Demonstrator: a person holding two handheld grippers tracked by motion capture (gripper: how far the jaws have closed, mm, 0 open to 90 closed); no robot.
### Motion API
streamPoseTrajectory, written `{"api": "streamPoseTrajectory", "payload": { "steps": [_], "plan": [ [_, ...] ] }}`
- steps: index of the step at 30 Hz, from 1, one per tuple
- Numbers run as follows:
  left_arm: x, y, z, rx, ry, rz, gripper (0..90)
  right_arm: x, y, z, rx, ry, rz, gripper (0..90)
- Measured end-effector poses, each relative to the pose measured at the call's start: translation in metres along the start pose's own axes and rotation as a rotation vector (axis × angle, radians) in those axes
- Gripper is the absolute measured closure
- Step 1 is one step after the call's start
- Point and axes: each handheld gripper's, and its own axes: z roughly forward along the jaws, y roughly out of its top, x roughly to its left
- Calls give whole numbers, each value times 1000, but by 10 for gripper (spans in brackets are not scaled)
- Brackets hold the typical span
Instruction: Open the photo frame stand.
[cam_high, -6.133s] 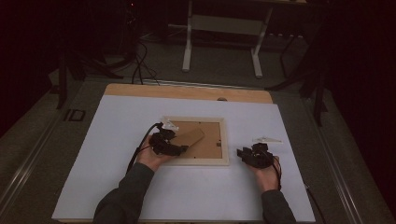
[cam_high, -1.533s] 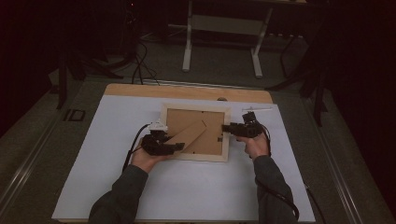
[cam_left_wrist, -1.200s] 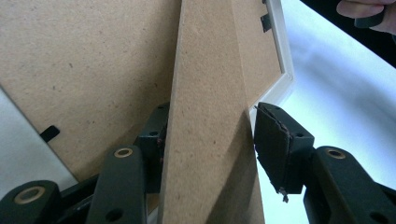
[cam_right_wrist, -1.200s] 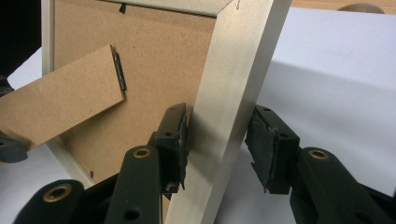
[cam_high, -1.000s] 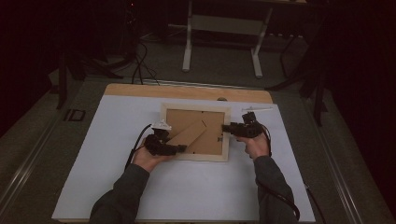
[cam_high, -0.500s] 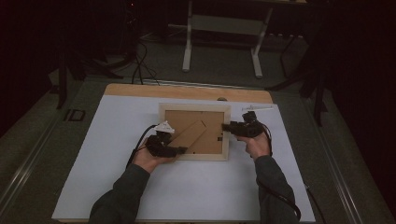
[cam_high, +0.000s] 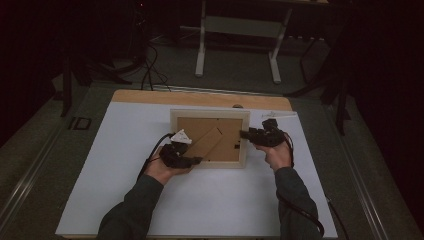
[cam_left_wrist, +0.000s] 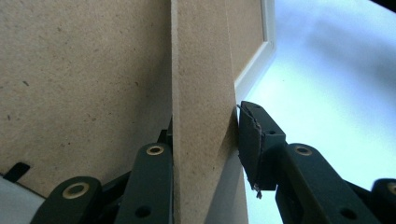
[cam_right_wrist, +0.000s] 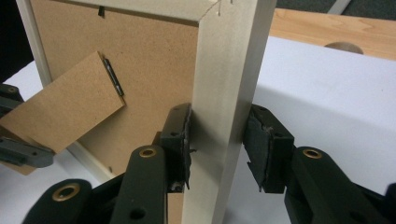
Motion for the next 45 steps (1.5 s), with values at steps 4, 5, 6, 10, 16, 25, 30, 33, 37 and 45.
{"api": "streamPoseTrajectory", "payload": {
  "steps": [4, 5, 6, 10, 16, 25, 30, 33, 37, 45],
  "plan": [
    [0, 1, 0, 0, 4, 5, 693, 1, 1, -3, -3, 1, -7, 621],
    [-1, 1, 0, -1, 5, 6, 694, 1, 1, -3, -4, 0, -9, 621],
    [-1, 2, 0, 1, 7, 8, 694, 1, 2, -4, -3, -3, -11, 621],
    [0, 3, -1, 3, 20, 17, 695, 3, 2, -4, -10, -9, -16, 622],
    [-1, 5, -1, 2, 35, 18, 710, 7, 4, -7, -13, -27, -45, 622],
    [-1, 8, 0, 2, 49, 17, 734, 11, 5, -9, -22, -50, -74, 623],
    [0, 8, 1, -1, 52, 8, 746, 13, 6, -11, -21, -58, -89, 622],
    [0, 9, 1, -1, 61, 6, 750, 14, 6, -11, -21, -59, -100, 621],
    [0, 9, 2, -7, 71, -4, 758, 17, 7, -11, -21, -66, -127, 622],
    [1, 10, 4, -18, 90, -19, 763, 23, 8, -9, -16, -87, -169, 621]
  ]
}}
